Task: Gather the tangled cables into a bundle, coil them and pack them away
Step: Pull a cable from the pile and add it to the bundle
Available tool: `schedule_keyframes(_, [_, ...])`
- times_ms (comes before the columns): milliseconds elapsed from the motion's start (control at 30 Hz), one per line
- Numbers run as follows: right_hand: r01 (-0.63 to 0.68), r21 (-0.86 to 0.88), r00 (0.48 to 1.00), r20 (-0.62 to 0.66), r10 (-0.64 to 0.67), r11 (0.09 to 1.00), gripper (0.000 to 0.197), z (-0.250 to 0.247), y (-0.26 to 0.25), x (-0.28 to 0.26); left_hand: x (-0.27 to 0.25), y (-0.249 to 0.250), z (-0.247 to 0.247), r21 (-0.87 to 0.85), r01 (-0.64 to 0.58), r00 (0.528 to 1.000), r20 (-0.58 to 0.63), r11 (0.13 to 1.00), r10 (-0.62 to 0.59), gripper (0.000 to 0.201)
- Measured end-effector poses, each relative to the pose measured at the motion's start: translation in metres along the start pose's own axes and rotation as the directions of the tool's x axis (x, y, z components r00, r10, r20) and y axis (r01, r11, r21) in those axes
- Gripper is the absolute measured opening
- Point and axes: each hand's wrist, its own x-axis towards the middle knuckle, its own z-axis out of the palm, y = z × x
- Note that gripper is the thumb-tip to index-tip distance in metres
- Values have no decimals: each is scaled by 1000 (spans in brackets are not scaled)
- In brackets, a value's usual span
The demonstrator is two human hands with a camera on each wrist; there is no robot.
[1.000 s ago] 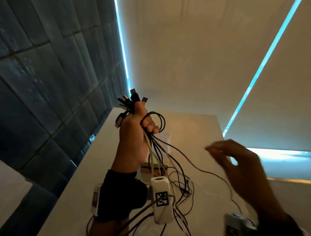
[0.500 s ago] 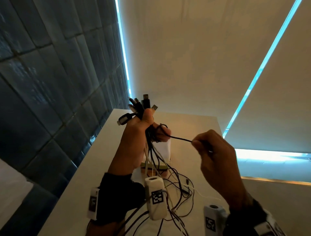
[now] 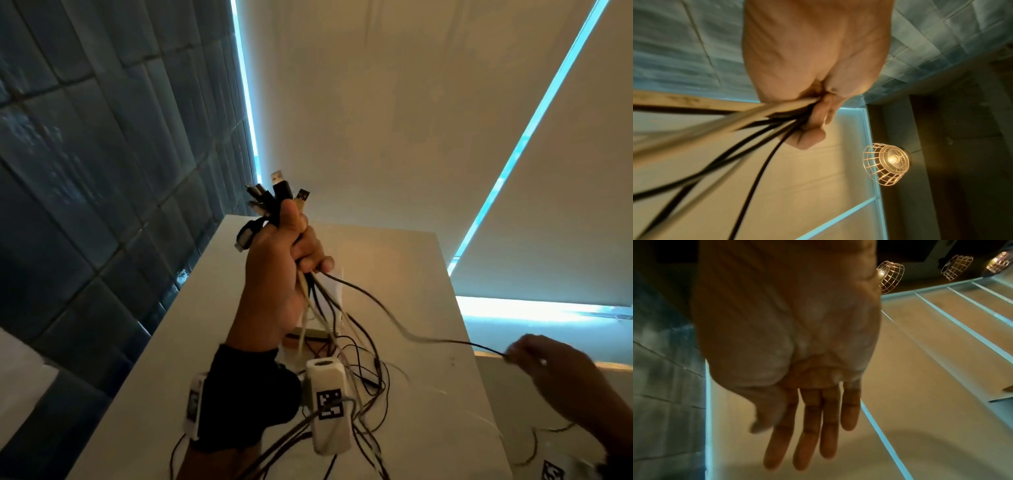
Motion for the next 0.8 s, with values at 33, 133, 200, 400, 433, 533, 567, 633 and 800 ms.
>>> schedule_keyframes(33, [60,66,998,13,-61,996,61,-2,-16,-1,-1,-2,6,-49,15,999,44,999,-12,33])
schedule_keyframes(133, [247,375,965,-15,-261,894,81,-1,-90,-10,-8,-10,23,-86,68,979,200,994,-50,28])
schedule_keyframes(200, [311,557,900,88,-428,770,64,9,-140,-14,-11,-16,31,-28,68,963,265,997,-58,27])
schedule_keyframes(400, [-49,924,741,288,-606,380,40,31,-158,-13,-8,8,13,-128,-1,970,239,992,32,29])
schedule_keyframes(433, [-98,918,721,332,-608,384,45,34,-147,-14,-8,12,7,-145,-14,973,227,989,47,30])
schedule_keyframes(533, [-205,871,723,442,-531,446,55,48,-112,-22,-10,19,-6,-159,-39,976,207,986,72,35])
schedule_keyframes(567, [-238,852,736,471,-485,466,57,56,-101,-26,-12,21,-9,-163,-40,978,197,986,73,36])
schedule_keyframes(633, [-333,813,765,529,-367,478,58,70,-76,-34,-14,24,-13,-159,-40,983,169,986,67,38])
schedule_keyframes(800, [-503,600,753,657,-25,623,68,113,-7,-52,-18,26,-22,-147,-33,989,140,989,53,36])
